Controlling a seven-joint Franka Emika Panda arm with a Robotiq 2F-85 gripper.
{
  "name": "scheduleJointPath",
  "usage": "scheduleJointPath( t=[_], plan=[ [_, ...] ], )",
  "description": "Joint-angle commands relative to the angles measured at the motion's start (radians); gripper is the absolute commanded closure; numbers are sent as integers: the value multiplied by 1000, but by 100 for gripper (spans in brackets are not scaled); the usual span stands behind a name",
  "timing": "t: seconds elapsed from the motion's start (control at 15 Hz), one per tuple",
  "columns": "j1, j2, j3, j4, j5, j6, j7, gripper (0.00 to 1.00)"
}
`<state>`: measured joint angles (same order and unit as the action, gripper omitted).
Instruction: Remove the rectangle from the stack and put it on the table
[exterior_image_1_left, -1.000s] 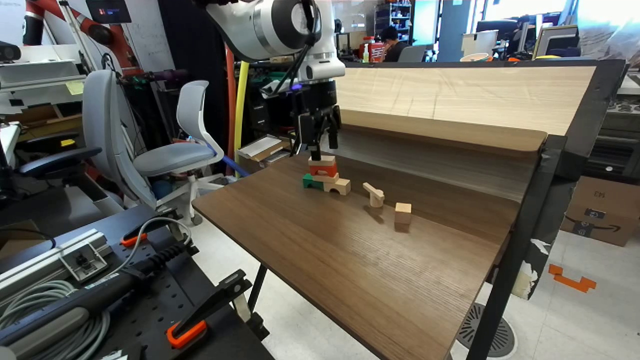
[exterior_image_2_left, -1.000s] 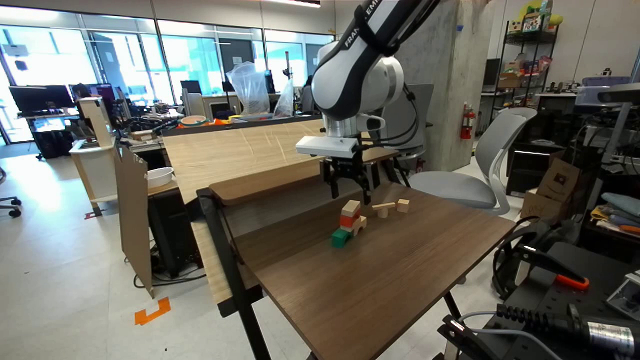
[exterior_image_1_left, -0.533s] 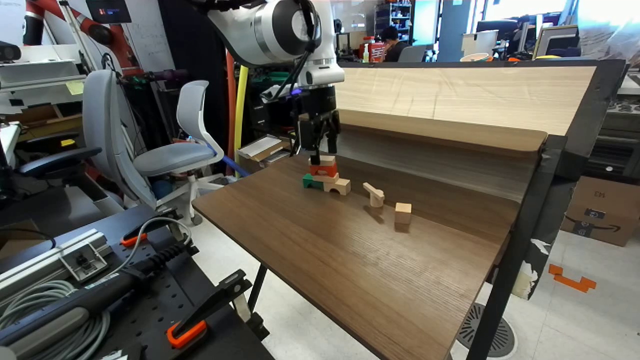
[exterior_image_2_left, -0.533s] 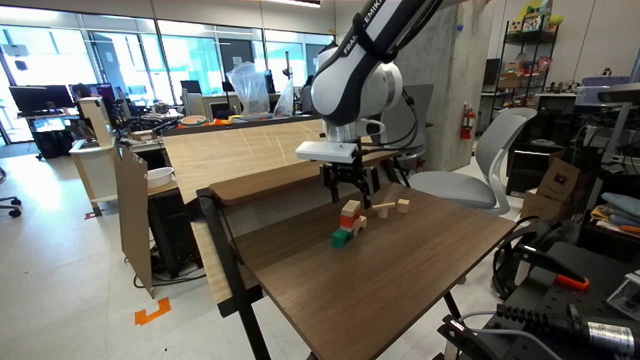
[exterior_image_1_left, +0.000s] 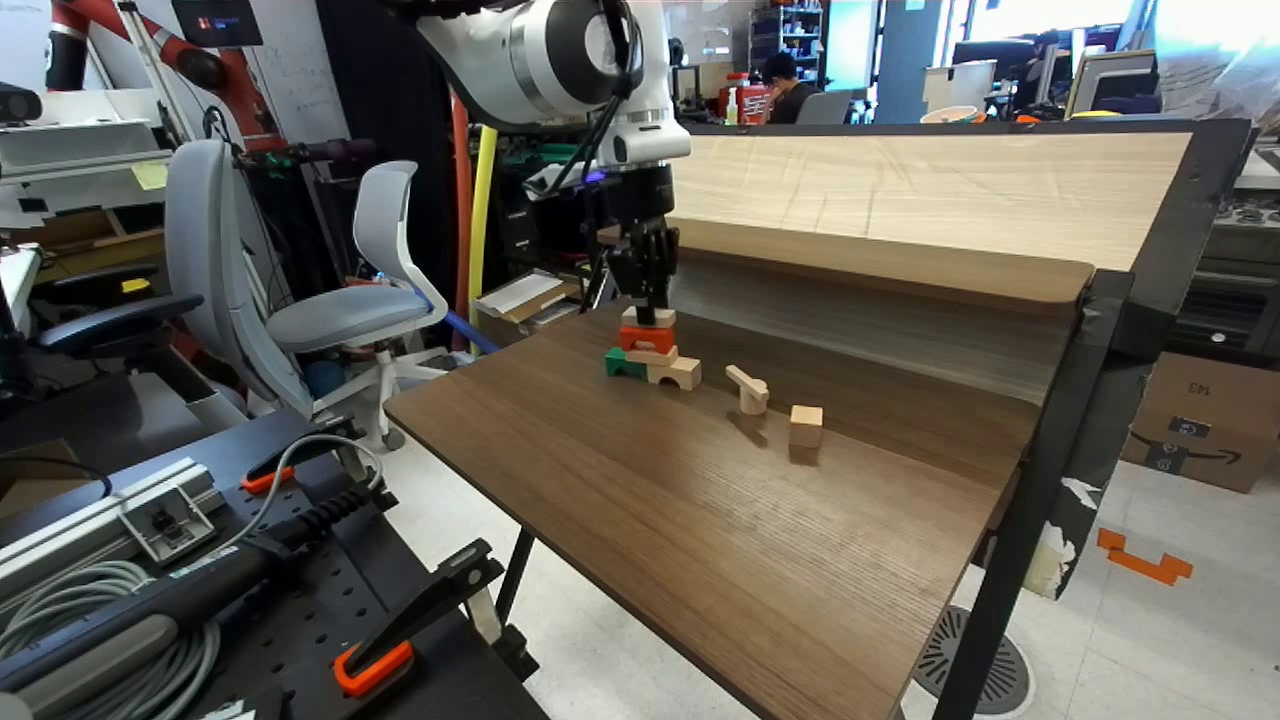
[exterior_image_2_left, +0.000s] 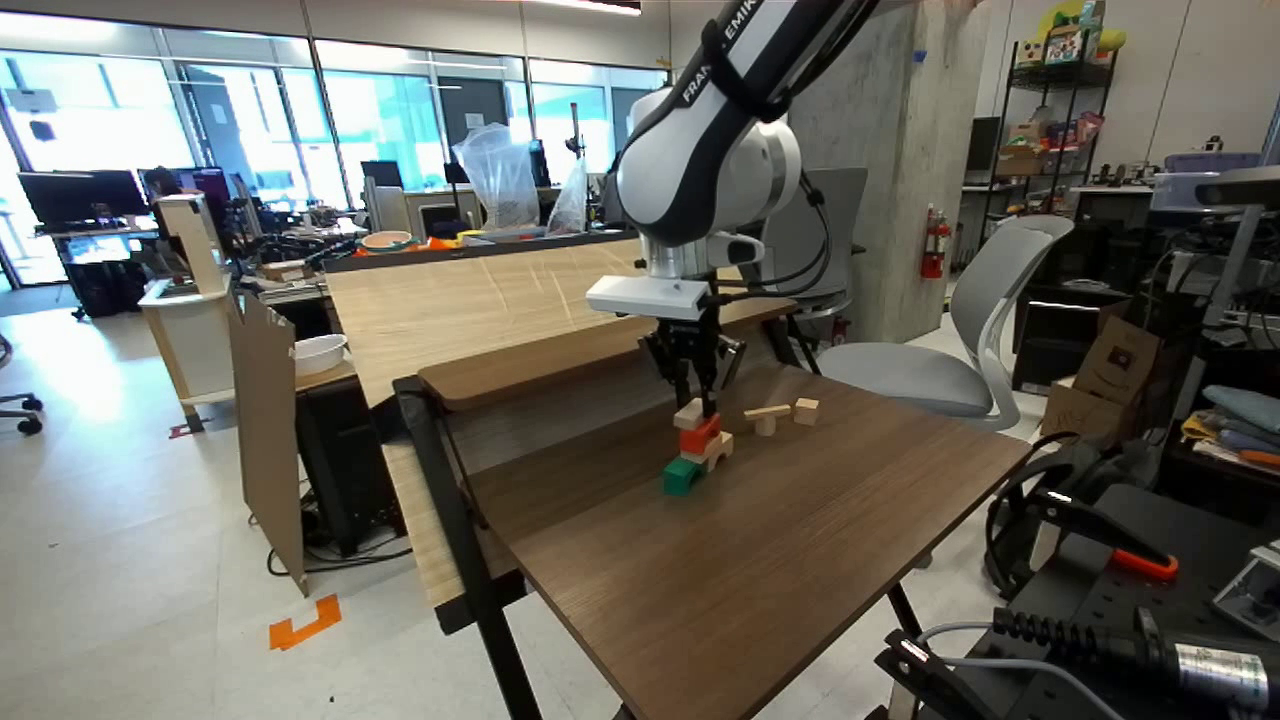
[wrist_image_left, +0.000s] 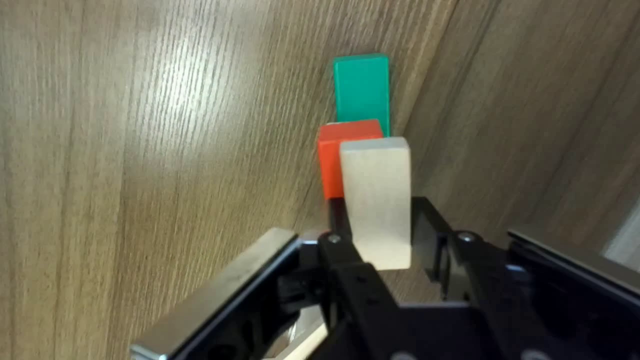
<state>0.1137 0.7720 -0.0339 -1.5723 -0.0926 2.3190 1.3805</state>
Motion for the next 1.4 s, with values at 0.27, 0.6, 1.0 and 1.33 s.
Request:
scheduleJointPath(
  t=[0.27,0.6,1.0,1.33],
  plan=[
    [61,-22,-52,-56,-2,110,11,92],
    [115,-45,-93,-149,-15,246,46,92],
    [183,-83,-136,-270,-15,360,77,92],
    [217,-140,-152,-366,-13,417,93,92]
  ],
)
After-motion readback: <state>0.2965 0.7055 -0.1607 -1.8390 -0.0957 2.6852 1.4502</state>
